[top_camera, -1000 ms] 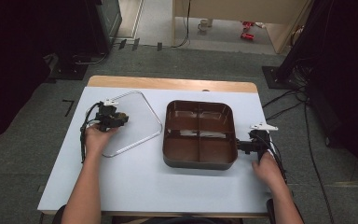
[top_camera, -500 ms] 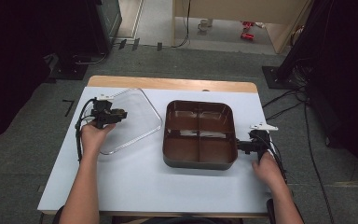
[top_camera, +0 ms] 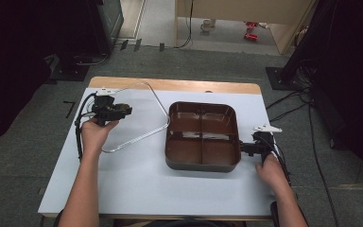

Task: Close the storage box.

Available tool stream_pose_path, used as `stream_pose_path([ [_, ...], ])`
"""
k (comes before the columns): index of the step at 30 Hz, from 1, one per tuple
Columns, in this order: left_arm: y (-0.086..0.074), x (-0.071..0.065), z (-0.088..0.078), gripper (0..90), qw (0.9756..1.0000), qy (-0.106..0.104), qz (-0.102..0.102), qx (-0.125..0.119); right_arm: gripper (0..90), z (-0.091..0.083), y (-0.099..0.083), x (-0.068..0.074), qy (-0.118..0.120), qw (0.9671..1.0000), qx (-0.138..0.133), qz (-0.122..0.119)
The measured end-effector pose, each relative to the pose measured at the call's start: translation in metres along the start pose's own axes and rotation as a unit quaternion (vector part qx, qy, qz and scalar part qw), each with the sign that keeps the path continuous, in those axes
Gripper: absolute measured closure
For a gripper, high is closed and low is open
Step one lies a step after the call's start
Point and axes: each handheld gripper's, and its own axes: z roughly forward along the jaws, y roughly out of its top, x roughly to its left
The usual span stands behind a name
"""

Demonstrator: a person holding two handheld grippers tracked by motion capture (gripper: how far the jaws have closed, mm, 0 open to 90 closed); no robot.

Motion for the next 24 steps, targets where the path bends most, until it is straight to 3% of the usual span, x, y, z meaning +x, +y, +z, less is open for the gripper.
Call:
stream_pose_path([
  [9,0.011,-0.022,0.003,59.8,0.9994,-0.011,0.032,-0.011,8.2,0.0,0.0,0.0,0.0,1.0,0.0,0.0],
  [24,0.027,-0.07,0.024,59.8,0.9945,-0.073,0.075,-0.001,8.2,0.0,0.0,0.0,0.0,1.0,0.0,-0.001],
])
